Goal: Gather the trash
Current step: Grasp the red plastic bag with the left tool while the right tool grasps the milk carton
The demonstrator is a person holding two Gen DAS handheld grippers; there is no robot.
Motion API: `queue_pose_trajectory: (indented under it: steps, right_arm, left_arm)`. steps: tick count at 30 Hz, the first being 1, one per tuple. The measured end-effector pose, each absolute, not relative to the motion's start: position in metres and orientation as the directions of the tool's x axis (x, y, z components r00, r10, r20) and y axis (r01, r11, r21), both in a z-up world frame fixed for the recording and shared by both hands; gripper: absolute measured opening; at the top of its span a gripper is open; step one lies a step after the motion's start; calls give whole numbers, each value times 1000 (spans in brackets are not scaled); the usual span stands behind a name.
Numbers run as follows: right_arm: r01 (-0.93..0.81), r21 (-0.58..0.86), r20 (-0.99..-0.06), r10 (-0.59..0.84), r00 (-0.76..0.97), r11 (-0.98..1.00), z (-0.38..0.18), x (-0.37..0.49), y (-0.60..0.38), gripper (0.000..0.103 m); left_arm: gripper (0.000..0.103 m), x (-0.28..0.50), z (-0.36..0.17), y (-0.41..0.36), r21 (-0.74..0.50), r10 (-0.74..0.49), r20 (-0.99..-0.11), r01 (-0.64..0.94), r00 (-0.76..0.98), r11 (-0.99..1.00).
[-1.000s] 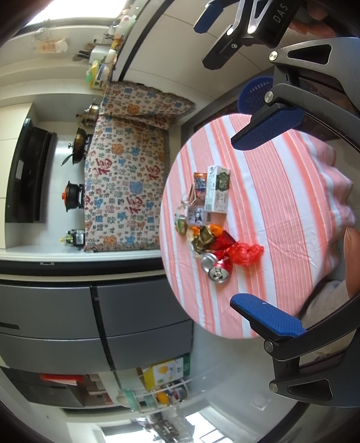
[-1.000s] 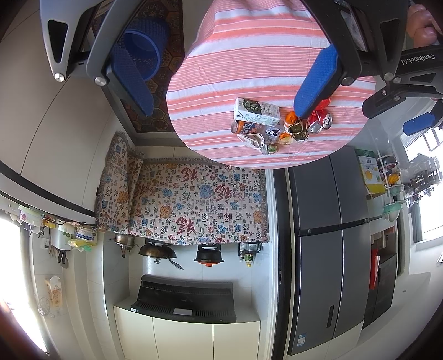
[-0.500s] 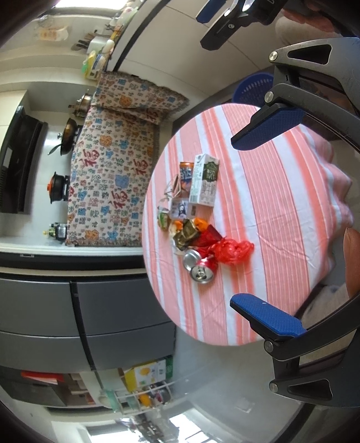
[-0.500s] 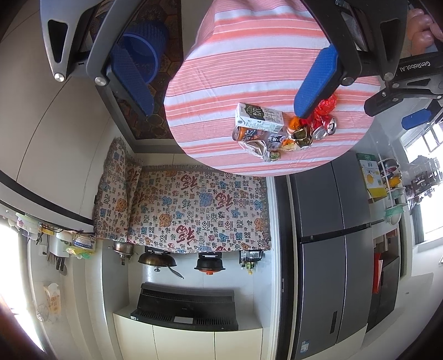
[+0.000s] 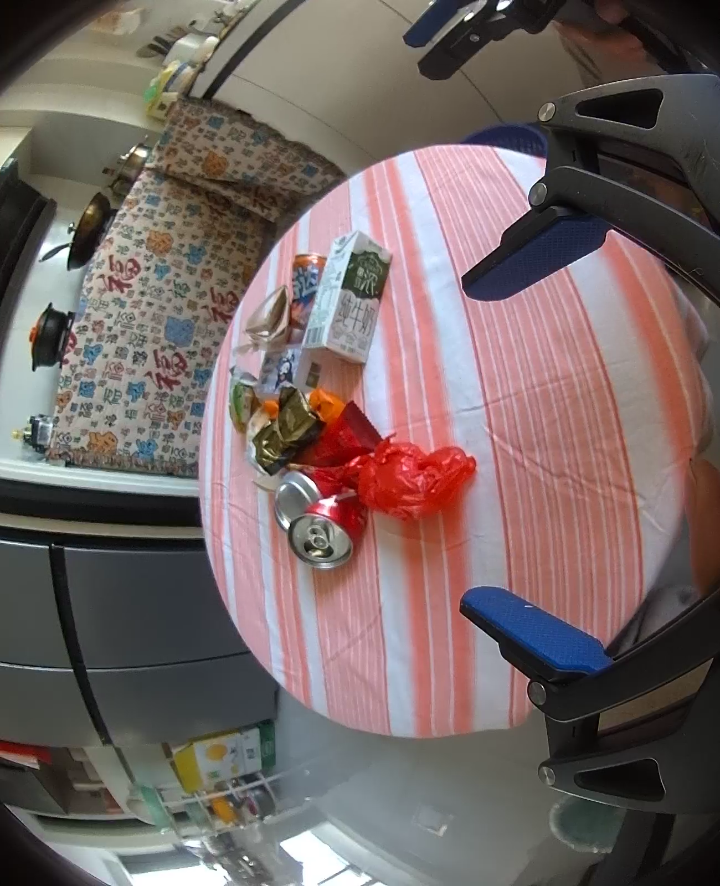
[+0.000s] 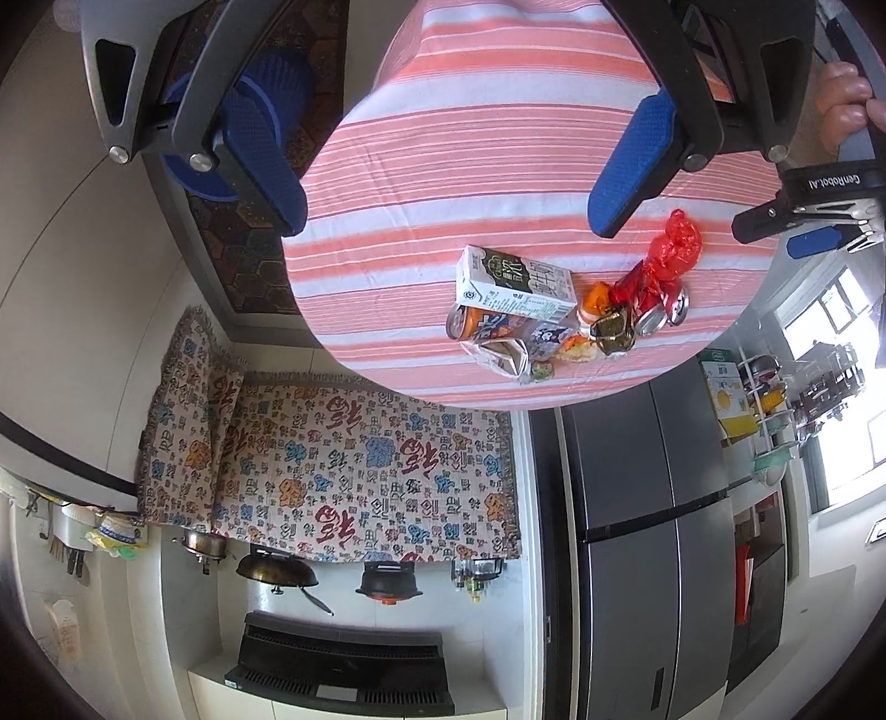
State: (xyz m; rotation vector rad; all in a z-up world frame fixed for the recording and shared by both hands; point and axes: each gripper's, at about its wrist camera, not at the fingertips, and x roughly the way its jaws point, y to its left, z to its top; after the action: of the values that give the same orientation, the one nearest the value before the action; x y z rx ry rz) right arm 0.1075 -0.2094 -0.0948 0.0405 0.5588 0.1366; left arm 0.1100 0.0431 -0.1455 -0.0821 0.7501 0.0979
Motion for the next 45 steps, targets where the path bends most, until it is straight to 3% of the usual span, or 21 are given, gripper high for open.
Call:
queue_pose_trajectory:
  steps: [7, 14, 27, 29, 31, 33, 36, 41, 45]
  right_arm:
    - [-213, 39, -606, 193, 772, 976, -148, 166, -205, 103]
    - [-330, 82, -667, 298, 683, 940, -181, 223, -194, 103]
    - [-553, 24, -694, 412, 591, 833, -190, 299, -154, 102]
    - [-572, 24, -694, 426, 580, 820, -191, 301, -149, 97]
    - [-586, 33, -700, 437, 565, 810, -192, 301, -147, 67]
    - [-582, 55, -702, 446, 555, 811, -190, 297, -148, 61]
    - [-547, 209, -712, 509, 484, 811, -186, 288, -158, 49]
    - [-263, 604, -679, 659, 324, 752, -202, 265, -203, 48]
    - [-22, 755, -616, 721, 318, 655, -227, 242, -240, 48]
  left_arm:
    - [103, 153, -182, 45, -53, 109, -722, -211, 684, 976]
    - [103, 186, -213, 46, 12, 173, -766, -256, 619, 967]
    - [103, 195, -231, 60, 68, 235, -772, -291, 591, 954]
    - [103, 195, -231, 60, 68, 236, -770, -291, 593, 954]
    - [103, 193, -231, 60, 69, 236, -768, -290, 595, 955]
    - [103, 191, -231, 60, 69, 237, -767, -291, 596, 954]
    - [103, 186, -232, 59, 71, 241, -766, -294, 596, 953]
    - [103, 185, -231, 59, 77, 232, -771, -275, 593, 958]
    - [103, 186, -230, 60, 75, 221, -778, -262, 588, 962]
